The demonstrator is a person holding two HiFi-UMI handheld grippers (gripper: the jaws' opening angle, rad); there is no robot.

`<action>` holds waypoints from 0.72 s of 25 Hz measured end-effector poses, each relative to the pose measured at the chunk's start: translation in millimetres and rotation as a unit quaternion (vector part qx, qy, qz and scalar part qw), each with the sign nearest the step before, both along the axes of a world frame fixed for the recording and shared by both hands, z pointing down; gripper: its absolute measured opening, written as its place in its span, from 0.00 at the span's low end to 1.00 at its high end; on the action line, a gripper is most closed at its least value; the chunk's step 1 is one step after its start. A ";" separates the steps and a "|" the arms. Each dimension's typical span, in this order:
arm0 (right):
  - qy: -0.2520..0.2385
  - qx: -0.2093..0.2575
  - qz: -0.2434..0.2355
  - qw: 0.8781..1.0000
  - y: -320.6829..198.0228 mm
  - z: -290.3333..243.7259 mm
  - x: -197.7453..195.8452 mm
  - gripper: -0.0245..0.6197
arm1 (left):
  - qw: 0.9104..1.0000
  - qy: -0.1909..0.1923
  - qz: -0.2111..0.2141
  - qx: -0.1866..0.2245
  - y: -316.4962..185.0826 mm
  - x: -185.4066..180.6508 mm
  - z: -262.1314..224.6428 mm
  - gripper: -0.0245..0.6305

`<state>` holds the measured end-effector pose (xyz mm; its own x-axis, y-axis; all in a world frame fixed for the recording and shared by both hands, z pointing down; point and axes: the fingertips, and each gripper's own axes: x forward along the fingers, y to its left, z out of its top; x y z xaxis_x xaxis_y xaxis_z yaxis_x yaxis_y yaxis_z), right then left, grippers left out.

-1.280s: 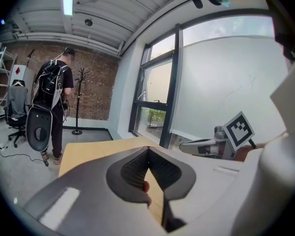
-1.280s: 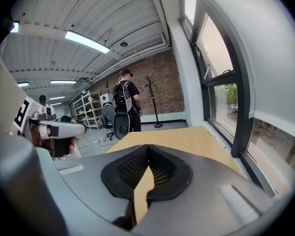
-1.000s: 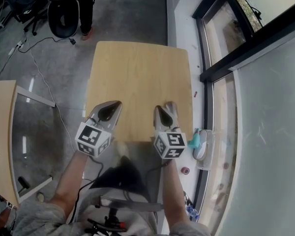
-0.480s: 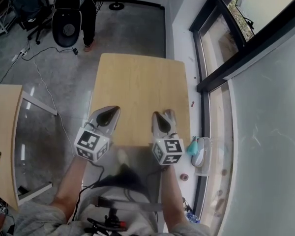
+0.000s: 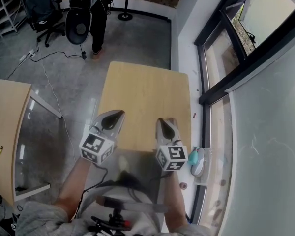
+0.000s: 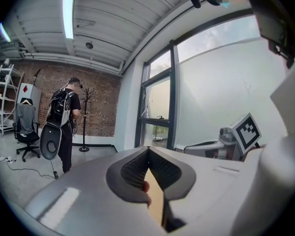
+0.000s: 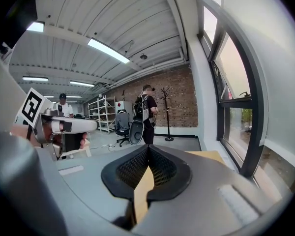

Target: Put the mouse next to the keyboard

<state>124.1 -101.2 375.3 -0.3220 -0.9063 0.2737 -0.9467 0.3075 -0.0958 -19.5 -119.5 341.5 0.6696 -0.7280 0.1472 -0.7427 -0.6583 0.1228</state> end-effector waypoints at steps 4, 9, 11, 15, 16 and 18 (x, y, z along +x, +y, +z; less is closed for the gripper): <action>0.006 0.012 -0.008 1.000 2.5 -11.8 -7.6 0.06 | 1.000 -0.002 -0.003 0.005 4.8 -7.4 -7.3 0.04; 0.008 0.021 -0.010 1.000 5.0 -20.4 -8.2 0.06 | 1.000 -0.002 -0.007 0.017 10.2 -11.0 -15.0 0.04; 0.005 0.027 -0.009 1.000 5.7 -25.4 -10.6 0.06 | 1.000 -0.004 -0.007 0.020 12.5 -14.9 -17.4 0.04; 0.002 0.038 -0.011 0.999 6.0 -33.1 -13.7 0.06 | 0.999 -0.007 -0.014 0.029 13.1 -22.1 -23.2 0.04; 0.003 0.041 -0.011 0.999 6.3 -34.4 -13.9 0.06 | 0.999 -0.007 -0.016 0.031 13.0 -23.4 -25.2 0.04; 0.004 0.045 -0.011 0.999 7.0 -37.8 -14.0 0.06 | 0.999 -0.007 -0.018 0.037 13.0 -25.1 -30.1 0.04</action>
